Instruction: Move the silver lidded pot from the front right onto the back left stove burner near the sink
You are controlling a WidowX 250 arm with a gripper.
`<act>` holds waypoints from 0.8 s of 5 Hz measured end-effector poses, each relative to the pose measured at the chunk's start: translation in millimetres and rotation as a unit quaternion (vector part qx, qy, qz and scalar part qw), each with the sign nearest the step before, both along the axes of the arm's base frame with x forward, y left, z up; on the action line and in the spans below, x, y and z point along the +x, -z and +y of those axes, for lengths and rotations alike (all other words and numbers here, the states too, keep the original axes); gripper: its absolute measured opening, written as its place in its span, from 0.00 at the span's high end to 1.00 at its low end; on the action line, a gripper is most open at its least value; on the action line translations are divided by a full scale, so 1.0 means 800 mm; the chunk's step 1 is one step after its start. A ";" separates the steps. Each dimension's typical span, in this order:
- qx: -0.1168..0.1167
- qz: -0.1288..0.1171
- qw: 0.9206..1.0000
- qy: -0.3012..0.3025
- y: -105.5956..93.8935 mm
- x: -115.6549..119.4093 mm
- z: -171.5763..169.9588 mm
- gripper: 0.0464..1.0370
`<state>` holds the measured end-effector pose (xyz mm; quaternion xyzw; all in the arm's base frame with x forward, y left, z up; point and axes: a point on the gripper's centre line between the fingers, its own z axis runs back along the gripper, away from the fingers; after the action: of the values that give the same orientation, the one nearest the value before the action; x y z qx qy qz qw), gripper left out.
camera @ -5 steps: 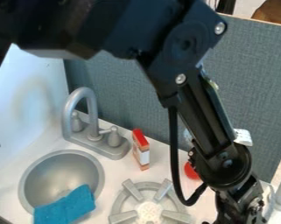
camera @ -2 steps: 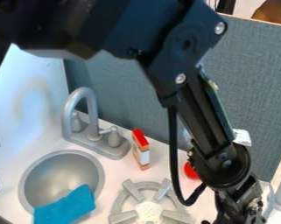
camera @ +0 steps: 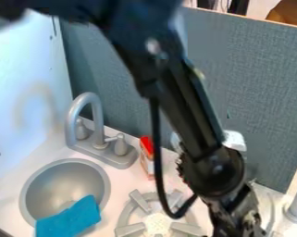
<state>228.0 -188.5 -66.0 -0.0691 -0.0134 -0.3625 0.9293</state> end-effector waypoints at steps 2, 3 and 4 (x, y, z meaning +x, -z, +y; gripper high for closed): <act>-0.011 -0.019 0.998 -0.052 -0.013 -0.003 0.038 0.64; -0.015 -0.018 0.996 -0.083 -0.009 -0.001 0.060 0.64; -0.010 -0.016 0.994 -0.106 -0.004 -0.002 0.081 0.64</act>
<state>226.4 -123.9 -62.7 -0.0712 -0.0390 -0.2625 0.9615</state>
